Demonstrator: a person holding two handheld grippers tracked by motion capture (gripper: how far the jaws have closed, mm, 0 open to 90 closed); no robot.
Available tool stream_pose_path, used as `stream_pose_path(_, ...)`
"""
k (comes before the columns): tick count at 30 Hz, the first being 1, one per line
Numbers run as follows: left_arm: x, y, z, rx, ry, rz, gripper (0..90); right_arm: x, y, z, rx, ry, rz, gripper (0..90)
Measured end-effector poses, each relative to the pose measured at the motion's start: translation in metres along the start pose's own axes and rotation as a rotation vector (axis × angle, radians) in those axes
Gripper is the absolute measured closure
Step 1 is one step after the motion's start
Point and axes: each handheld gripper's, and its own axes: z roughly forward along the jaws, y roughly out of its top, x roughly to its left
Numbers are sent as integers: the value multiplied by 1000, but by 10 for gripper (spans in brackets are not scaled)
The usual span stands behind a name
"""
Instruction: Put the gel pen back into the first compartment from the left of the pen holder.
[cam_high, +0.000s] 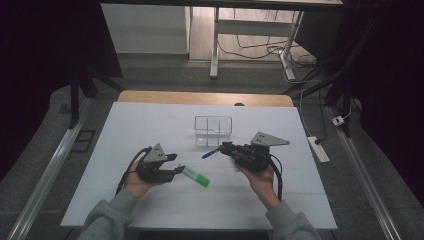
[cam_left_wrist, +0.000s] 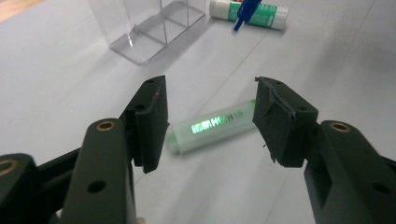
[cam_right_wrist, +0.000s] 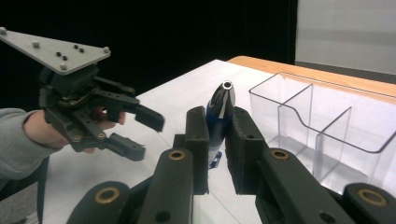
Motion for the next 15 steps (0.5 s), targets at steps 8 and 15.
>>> stream_pose_path(8,4,-19,-19,6,41,-25,414,-2,3,-1,0,-20,-22,790)
stream_pose_path(15,9,-39,-35,5,58,-79,403,-3,9,-1,-9,-29,-32,790)
